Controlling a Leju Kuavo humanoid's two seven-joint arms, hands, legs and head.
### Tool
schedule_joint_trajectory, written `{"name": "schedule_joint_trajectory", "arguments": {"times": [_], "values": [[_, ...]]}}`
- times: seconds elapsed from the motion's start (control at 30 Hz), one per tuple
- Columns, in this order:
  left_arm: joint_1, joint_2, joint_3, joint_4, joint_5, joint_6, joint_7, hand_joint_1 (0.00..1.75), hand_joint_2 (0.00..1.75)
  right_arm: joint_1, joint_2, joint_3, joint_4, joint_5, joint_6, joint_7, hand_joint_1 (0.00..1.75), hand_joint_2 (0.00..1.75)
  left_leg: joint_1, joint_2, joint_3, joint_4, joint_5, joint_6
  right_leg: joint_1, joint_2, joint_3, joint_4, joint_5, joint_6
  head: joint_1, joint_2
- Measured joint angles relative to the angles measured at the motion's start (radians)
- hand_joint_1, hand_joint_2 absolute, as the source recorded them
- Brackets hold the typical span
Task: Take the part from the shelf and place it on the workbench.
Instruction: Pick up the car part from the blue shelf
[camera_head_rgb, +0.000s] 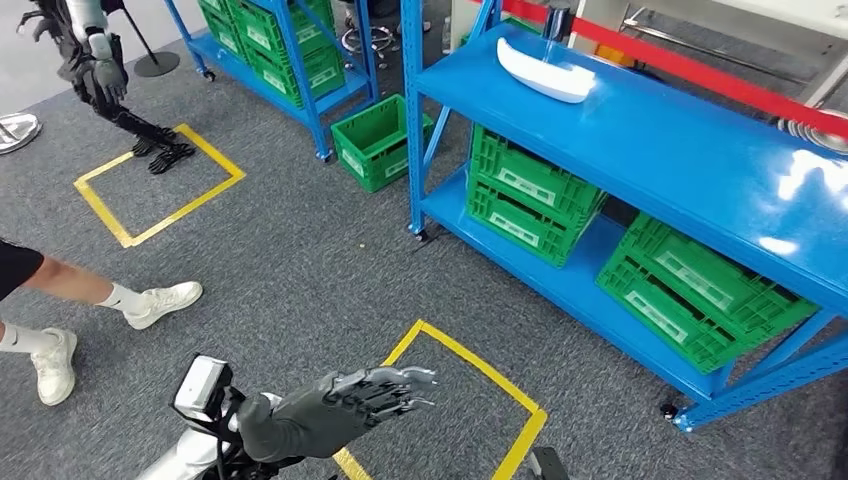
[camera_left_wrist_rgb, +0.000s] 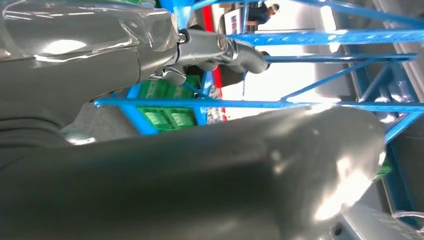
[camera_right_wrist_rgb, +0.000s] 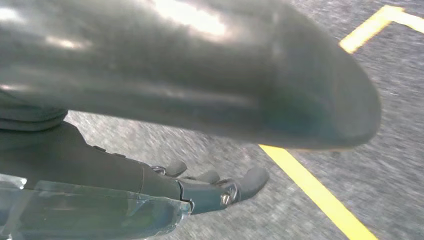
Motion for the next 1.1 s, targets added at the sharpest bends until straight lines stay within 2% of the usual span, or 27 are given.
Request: {"name": "schedule_joint_trajectory", "arguments": {"times": [0.07,0.1,0.13,0.17,0.23,0.27,0.3,0.37,0.43,0.47,0.5,0.57,0.6,0.63,0.67,0.7,0.73,0.77,0.8,0.83,0.9,0.97,1.0,1.07,1.1], "values": [[0.003,-0.001,-0.001,0.000,-0.003,0.001,0.000,0.00,0.00,-0.002,-0.005,0.000,0.000,0.000,0.000,0.000,0.00,0.00,-0.001,-0.005,0.008,-0.002,-0.007,-0.004,-0.001,0.002,-0.084,0.121,-0.035,0.000,0.002,0.000],[0.006,-0.001,-0.001,0.000,-0.004,0.002,0.000,0.00,0.00,-0.001,-0.008,0.000,0.000,0.001,0.000,0.000,0.00,0.00,0.000,-0.009,0.011,-0.002,-0.013,-0.008,-0.002,0.002,-0.122,0.162,-0.046,0.002,0.002,0.000],[0.009,-0.001,-0.001,0.000,-0.005,0.002,0.000,0.00,0.00,0.001,-0.011,0.000,0.000,0.001,0.000,0.000,0.00,0.00,0.001,-0.013,0.016,-0.001,-0.019,-0.013,-0.005,0.002,-0.143,0.169,-0.040,0.010,0.002,0.000],[0.011,0.000,-0.001,0.000,-0.005,0.002,0.000,0.00,0.00,0.003,-0.013,0.000,0.000,0.001,0.000,0.001,0.00,0.00,0.003,-0.016,0.023,0.000,-0.026,-0.019,-0.008,0.002,-0.144,0.138,-0.014,0.023,0.002,0.000],[0.013,0.000,-0.001,0.000,-0.005,0.002,0.000,0.00,0.00,0.004,-0.016,0.000,0.000,0.001,0.000,0.001,0.00,0.00,0.008,-0.020,0.042,0.007,-0.045,-0.034,-0.017,0.001,-0.106,0.009,0.068,0.049,0.003,0.000],[0.014,0.000,-0.001,0.000,-0.005,0.002,0.000,0.00,0.00,0.003,-0.015,0.000,0.000,0.001,0.000,0.001,0.00,0.00,0.010,-0.021,0.046,0.015,-0.055,-0.042,-0.017,0.000,-0.090,-0.043,0.089,0.046,0.004,0.000],[0.014,0.000,-0.001,0.000,-0.006,0.003,-0.001,0.00,0.00,0.002,-0.014,0.001,0.000,0.001,0.000,0.001,0.00,0.00,0.010,-0.020,0.046,0.022,-0.066,-0.050,-0.016,-0.001,-0.079,-0.072,0.102,0.036,0.004,0.000],[0.015,0.001,0.000,0.000,-0.008,0.003,-0.001,0.00,0.00,0.002,-0.012,0.001,0.000,0.001,0.000,0.002,0.00,0.00,0.010,-0.020,0.045,0.033,-0.081,-0.060,-0.011,-0.002,-0.073,-0.078,0.096,0.004,0.003,0.000],[0.016,0.002,0.000,-0.001,-0.010,0.003,-0.001,0.00,0.00,0.004,-0.012,0.001,0.000,0.001,0.000,0.002,0.00,0.00,0.015,-0.017,0.046,0.048,-0.092,-0.069,-0.012,0.001,-0.057,-0.077,0.095,-0.012,0.001,0.000],[0.016,0.002,0.001,-0.001,-0.010,0.003,-0.002,0.00,0.00,0.003,-0.013,0.001,0.000,0.001,0.000,0.002,0.00,0.00,0.018,-0.014,0.035,0.075,-0.100,-0.074,-0.012,0.003,-0.048,-0.077,0.091,-0.018,0.000,0.000],[0.015,0.002,0.002,-0.002,-0.011,0.003,-0.002,0.00,0.00,0.002,-0.013,0.001,0.000,0.001,0.000,0.002,0.00,0.00,0.022,-0.011,0.007,0.127,-0.114,-0.080,-0.011,0.004,-0.039,-0.078,0.085,-0.023,-0.001,0.000],[0.016,0.002,0.003,-0.002,-0.012,0.003,-0.002,0.00,0.00,0.001,-0.013,0.001,0.000,0.002,0.000,0.001,0.00,0.00,0.026,-0.005,-0.084,0.270,-0.157,-0.091,-0.006,0.005,-0.025,-0.078,0.072,-0.031,-0.002,0.000],[0.016,0.002,0.003,-0.002,-0.012,0.003,-0.003,0.00,0.00,0.001,-0.013,0.001,0.000,0.002,0.000,0.001,0.00,0.00,0.027,-0.003,-0.128,0.325,-0.173,-0.092,-0.003,0.006,-0.018,-0.078,0.065,-0.031,-0.002,0.000],[0.016,0.002,0.004,-0.002,-0.013,0.003,-0.003,0.00,0.00,0.002,-0.013,0.001,0.000,0.002,0.000,0.001,0.00,0.00,0.027,-0.003,-0.156,0.345,-0.171,-0.090,0.000,0.007,-0.011,-0.078,0.057,-0.032,-0.002,0.000],[0.017,0.002,0.004,-0.002,-0.013,0.003,-0.003,0.00,0.00,0.003,-0.013,0.001,0.000,0.002,0.000,0.001,0.00,0.00,0.024,-0.003,-0.163,0.324,-0.145,-0.082,0.004,0.008,-0.001,-0.078,0.050,-0.032,-0.002,0.000],[0.016,0.002,0.005,-0.002,-0.014,0.003,-0.003,0.00,0.00,0.003,-0.013,0.001,0.000,0.001,0.000,0.001,0.00,0.00,0.019,-0.003,-0.152,0.268,-0.101,-0.071,0.007,0.009,0.010,-0.079,0.042,-0.032,-0.002,0.000],[0.016,0.002,0.006,-0.002,-0.014,0.003,-0.004,0.00,0.00,0.002,-0.012,0.001,0.000,0.001,0.000,0.001,0.00,0.00,0.010,-0.003,-0.130,0.192,-0.049,-0.054,0.008,0.010,0.019,-0.080,0.035,-0.033,-0.002,0.000],[0.016,0.003,0.008,-0.003,-0.014,0.003,-0.004,0.00,0.00,0.002,-0.008,0.001,0.000,0.001,0.000,0.001,0.00,0.00,0.001,-0.002,-0.108,0.127,-0.009,-0.037,0.009,0.011,0.027,-0.084,0.029,-0.031,0.000,0.000],[0.015,0.004,0.009,-0.003,-0.014,0.003,-0.005,0.00,0.00,0.001,-0.005,0.001,0.000,0.001,-0.001,0.001,0.00,0.00,-0.008,-0.003,-0.090,0.078,0.013,-0.024,0.006,0.011,0.033,-0.090,0.025,-0.029,0.001,0.000],[0.015,0.005,0.010,-0.005,-0.014,0.003,-0.006,0.00,0.00,0.001,-0.001,0.001,0.000,0.001,-0.001,0.001,0.00,0.00,-0.016,-0.005,-0.076,0.048,0.022,-0.015,0.003,0.012,0.039,-0.096,0.025,-0.025,0.001,0.000],[0.013,0.006,0.011,-0.008,-0.015,0.003,-0.007,0.00,0.00,0.000,0.004,0.002,0.000,0.001,-0.001,0.001,0.00,0.00,-0.023,-0.009,-0.043,0.010,0.021,-0.001,-0.001,0.008,0.056,-0.112,0.033,-0.012,-0.001,0.000],[0.011,0.006,0.011,-0.010,-0.015,0.001,-0.007,0.00,0.00,-0.002,0.006,0.002,-0.001,0.001,-0.002,0.000,0.00,0.00,-0.021,-0.006,0.001,-0.034,0.030,0.015,-0.001,0.005,0.059,-0.097,0.035,-0.007,-0.003,0.000],[0.009,0.005,0.010,-0.011,-0.015,0.001,-0.007,0.00,0.00,-0.005,0.004,0.003,-0.001,0.001,-0.003,0.000,0.00,0.00,-0.017,-0.005,0.018,-0.049,0.032,0.020,0.001,0.005,0.037,-0.055,0.026,-0.009,-0.002,0.000],[0.006,0.001,0.008,-0.011,-0.015,0.001,-0.007,0.00,0.00,-0.007,-0.002,0.003,-0.001,0.001,-0.005,0.000,0.00,0.00,-0.012,-0.005,0.034,-0.058,0.025,0.017,-0.001,0.005,-0.049,0.076,-0.008,-0.010,-0.001,0.000],[0.006,0.000,0.007,-0.011,-0.015,0.001,-0.007,0.00,0.00,-0.005,-0.006,0.003,-0.001,0.000,-0.007,0.000,0.00,0.00,-0.009,-0.007,0.038,-0.058,0.018,0.012,-0.004,0.005,-0.095,0.133,-0.028,-0.005,0.000,0.000]]}}
